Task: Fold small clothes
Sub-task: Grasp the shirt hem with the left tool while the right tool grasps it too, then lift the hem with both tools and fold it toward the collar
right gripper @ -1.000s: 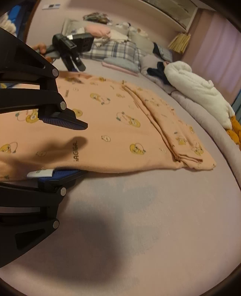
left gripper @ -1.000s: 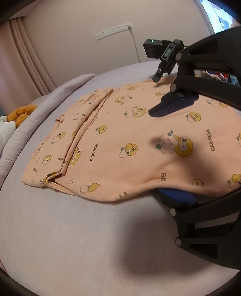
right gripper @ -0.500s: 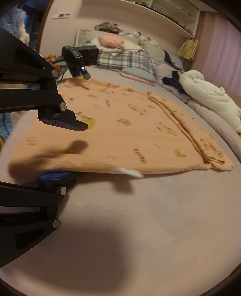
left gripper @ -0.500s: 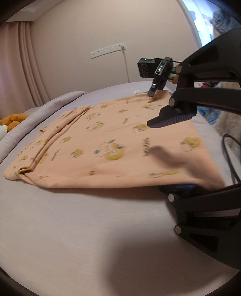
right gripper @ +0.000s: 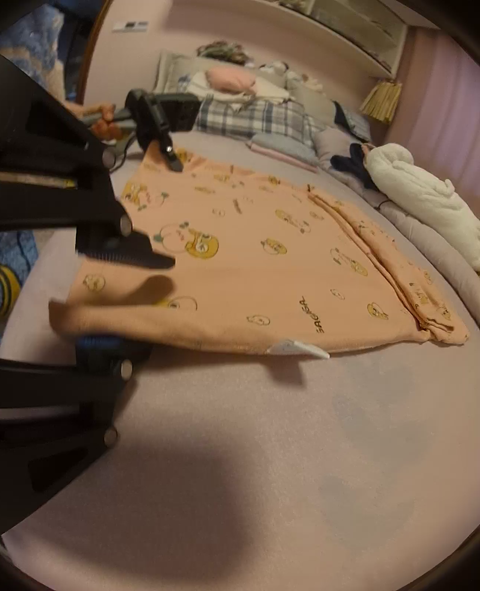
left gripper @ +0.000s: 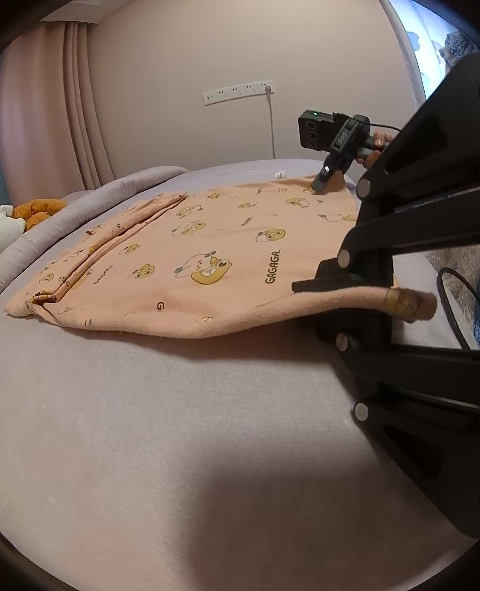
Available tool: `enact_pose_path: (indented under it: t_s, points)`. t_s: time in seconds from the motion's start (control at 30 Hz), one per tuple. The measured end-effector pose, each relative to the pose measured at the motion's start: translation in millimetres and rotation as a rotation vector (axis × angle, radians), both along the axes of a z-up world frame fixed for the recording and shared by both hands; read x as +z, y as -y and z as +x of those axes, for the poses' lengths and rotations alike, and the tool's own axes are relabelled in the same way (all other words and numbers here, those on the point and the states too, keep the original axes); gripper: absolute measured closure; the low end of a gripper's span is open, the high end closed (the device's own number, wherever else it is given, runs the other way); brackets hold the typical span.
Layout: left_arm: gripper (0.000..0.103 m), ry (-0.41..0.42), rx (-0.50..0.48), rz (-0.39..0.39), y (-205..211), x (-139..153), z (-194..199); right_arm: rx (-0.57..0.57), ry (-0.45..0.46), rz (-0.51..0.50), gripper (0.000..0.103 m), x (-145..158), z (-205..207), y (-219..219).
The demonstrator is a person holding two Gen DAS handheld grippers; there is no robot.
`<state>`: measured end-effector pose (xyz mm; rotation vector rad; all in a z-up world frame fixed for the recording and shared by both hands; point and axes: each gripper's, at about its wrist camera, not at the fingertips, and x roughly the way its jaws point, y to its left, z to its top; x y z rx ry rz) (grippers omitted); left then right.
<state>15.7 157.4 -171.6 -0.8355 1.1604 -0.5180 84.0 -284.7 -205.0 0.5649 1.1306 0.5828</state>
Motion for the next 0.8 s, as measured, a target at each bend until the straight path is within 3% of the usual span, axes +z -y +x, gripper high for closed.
enact_pose_path:
  t_s: [0.07,0.23,0.37,0.8]
  points:
    - [0.101,0.003,0.005,-0.042,-0.1,0.7,1.1,-0.001,0.005,0.005,0.091,-0.3,-1.9,-2.1]
    - [0.101,0.055,0.031,-0.191,-4.2,9.1,4.7,0.024,0.094,0.107,0.092,14.3,-1.1,-7.6]
    - [0.101,0.088,0.042,-0.245,-3.0,16.6,10.3,0.024,0.156,0.187,0.092,28.9,4.6,-6.2]
    - [0.101,0.179,0.044,-0.300,-0.2,47.8,39.2,-0.004,0.268,0.331,0.092,48.1,14.1,-9.9]
